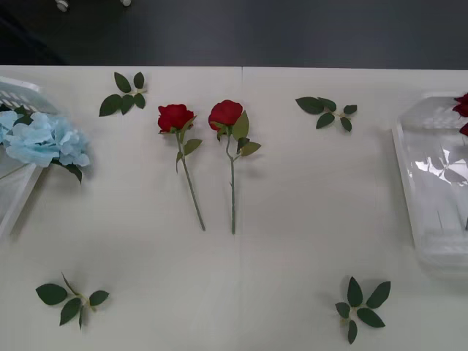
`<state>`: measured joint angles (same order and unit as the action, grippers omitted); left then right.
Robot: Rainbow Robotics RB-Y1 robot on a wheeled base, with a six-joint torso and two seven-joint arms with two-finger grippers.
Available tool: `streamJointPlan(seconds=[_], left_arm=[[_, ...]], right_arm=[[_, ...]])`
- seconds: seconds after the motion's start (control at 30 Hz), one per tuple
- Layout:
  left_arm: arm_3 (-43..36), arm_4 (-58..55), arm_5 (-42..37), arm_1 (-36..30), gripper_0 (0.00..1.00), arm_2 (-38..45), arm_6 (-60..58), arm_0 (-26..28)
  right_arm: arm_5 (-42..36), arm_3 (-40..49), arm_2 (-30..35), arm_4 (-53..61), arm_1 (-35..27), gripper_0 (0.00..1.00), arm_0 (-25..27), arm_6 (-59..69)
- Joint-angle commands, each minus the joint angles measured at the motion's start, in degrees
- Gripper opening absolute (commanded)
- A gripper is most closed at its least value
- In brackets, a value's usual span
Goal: Put the red flowers into the right box and the blue flowers into the left box
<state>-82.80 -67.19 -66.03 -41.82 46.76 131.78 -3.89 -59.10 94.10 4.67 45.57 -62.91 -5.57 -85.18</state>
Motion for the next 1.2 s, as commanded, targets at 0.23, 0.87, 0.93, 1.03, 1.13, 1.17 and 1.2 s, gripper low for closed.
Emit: streamJointPlan(seconds=[0.23,0.87,0.93,1.03,1.13,1.17,1.2], left_arm=[[-2.5,6.7,1.1,-3.5,0.00,-2.0,-1.4,-2.9],[2.1,25.2,1.1,-4.4,0.00,-11.0,-10.6,-12.8],[2.6,25.3,1.0,-4.4,0.11,-11.1,-10.6,-13.2],[2.6,25.1,1.0,-4.5,0.52,-11.6,-10.6,-13.2],[2.7,23.9,0.7,-4.4,0.81,-11.9,-10.6,-13.2],[2.6,23.4,0.1,-4.5,0.90,-11.9,-10.6,-13.2],[2.6,22.4,-0.9,-4.4,1.00,-11.9,-10.6,-13.2]], right_arm=[[0.6,0.6,1.3,0.0,-2.9,0.66,-0.3,-4.3],[-21.6,22.6,1.3,4.5,3.1,0.65,-6.6,14.2],[-24.4,25.0,0.9,5.0,4.4,0.65,-7.8,17.1],[-26.2,28.6,-2.5,5.5,4.6,0.65,-10.3,23.6],[-27.2,31.4,-9.6,3.8,4.6,0.65,-14.9,33.6],[-27.7,31.8,-11.7,3.3,4.6,0.65,-16.6,35.4],[-28.4,31.9,-15.0,2.5,4.6,0.65,-18.9,37.9]])
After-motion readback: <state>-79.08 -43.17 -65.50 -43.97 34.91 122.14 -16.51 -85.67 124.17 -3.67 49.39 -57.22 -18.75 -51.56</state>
